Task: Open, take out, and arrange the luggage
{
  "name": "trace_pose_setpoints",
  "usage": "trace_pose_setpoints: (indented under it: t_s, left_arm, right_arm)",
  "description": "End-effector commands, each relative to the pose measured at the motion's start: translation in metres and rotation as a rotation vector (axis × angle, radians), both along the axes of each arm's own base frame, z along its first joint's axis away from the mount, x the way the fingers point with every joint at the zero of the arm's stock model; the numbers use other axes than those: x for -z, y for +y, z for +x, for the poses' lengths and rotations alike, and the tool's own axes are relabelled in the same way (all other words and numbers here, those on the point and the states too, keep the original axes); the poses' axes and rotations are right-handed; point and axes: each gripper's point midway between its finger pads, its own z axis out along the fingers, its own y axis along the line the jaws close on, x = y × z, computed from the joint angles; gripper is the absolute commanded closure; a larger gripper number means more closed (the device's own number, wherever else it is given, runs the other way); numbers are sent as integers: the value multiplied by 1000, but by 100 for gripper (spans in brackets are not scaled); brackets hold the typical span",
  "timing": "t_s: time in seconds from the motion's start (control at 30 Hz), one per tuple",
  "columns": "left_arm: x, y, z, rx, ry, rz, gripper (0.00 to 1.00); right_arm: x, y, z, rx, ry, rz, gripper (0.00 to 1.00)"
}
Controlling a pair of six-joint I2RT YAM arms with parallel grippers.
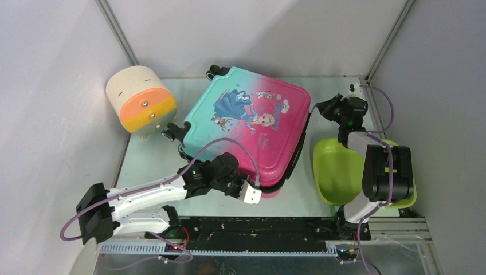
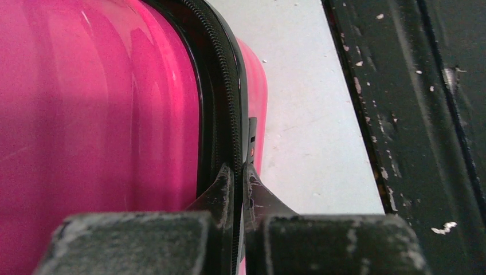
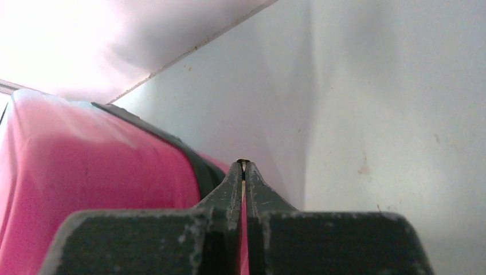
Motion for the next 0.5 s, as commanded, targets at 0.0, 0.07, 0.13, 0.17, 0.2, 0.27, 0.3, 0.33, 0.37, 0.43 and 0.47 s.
trace_pose_setpoints:
  t_s: [0.0,0.07,0.13,0.17,0.2,0.27,0.3,0.33,0.37,0.43,0.47]
  left_arm:
    - [-12,3,-65,202,177,-35,100]
    - [-9,6,-64,187,178,-28,100]
    - [-5,8,-59,139,179,-10,97]
    - [-4,9,-58,103,194,-3,88]
    - [-4,9,-51,60,174,0,81]
    - [-8,11,-44,-21,173,-7,56]
    - [-12,11,-41,-69,188,-18,42]
    - [-19,11,-33,-118,166,-41,35]
    - [-28,11,-32,-161,178,-73,14]
    - [-42,13,-26,-247,196,-125,2]
    - [-46,14,-23,-322,224,-144,1]
  right_arm:
    - [-43,-31,41,80,-172,-34,100]
    - [-40,-33,48,83,-172,-21,100]
    - [-36,-33,53,79,-163,-11,100]
    - [-33,-33,53,78,-156,-7,100]
    - [-31,-31,53,73,-147,-3,100]
    - [-28,-28,51,59,-131,5,100]
    - [-27,-26,50,53,-129,7,100]
    - [-26,-23,47,42,-125,7,100]
    - [-24,-21,45,36,-120,7,100]
    - [-24,-20,43,33,-114,10,100]
    - [-26,-20,42,34,-114,10,100]
